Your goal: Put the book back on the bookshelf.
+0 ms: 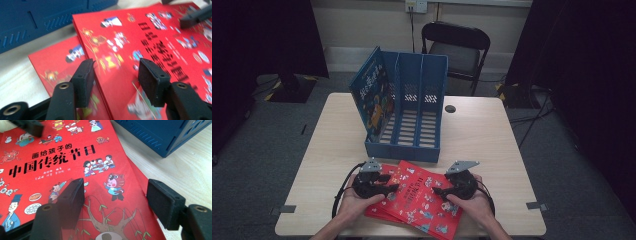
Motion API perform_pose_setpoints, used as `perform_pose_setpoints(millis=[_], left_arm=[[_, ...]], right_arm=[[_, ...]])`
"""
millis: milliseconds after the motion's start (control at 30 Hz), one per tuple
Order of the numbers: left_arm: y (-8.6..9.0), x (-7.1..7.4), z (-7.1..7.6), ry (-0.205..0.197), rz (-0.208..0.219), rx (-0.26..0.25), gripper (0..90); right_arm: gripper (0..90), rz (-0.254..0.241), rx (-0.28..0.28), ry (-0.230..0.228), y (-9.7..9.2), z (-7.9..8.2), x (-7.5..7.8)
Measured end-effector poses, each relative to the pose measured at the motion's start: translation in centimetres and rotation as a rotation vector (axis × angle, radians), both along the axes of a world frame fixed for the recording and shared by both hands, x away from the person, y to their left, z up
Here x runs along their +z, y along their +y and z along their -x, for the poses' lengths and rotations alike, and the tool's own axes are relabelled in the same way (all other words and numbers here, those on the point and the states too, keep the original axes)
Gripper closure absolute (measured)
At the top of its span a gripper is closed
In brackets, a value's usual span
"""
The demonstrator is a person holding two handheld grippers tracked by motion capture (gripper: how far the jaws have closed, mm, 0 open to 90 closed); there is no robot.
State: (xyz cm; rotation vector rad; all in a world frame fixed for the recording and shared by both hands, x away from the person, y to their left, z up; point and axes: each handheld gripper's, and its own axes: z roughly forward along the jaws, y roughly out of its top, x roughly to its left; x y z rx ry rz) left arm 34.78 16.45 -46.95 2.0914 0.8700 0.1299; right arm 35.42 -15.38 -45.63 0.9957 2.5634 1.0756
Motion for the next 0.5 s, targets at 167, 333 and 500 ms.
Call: perform_pose_setpoints(millis=[167,333,500], left_arm=[[0.6,0.2,1.2,0.011,-0.014,-0.024,45.3],[1.1,0.2,2.2,0.035,-0.021,-0.040,42.7],[1.5,0.1,3.1,0.039,-0.019,-0.057,38.1]], right_arm=[[31.5,-0.002,-0.005,0.000,0.0,0.1,0.0],[31.4,-0.013,-0.008,-0.001,-0.1,0.2,-0.2],[31.4,-0.017,-0.010,-0.006,-0.2,0.2,-0.2]])
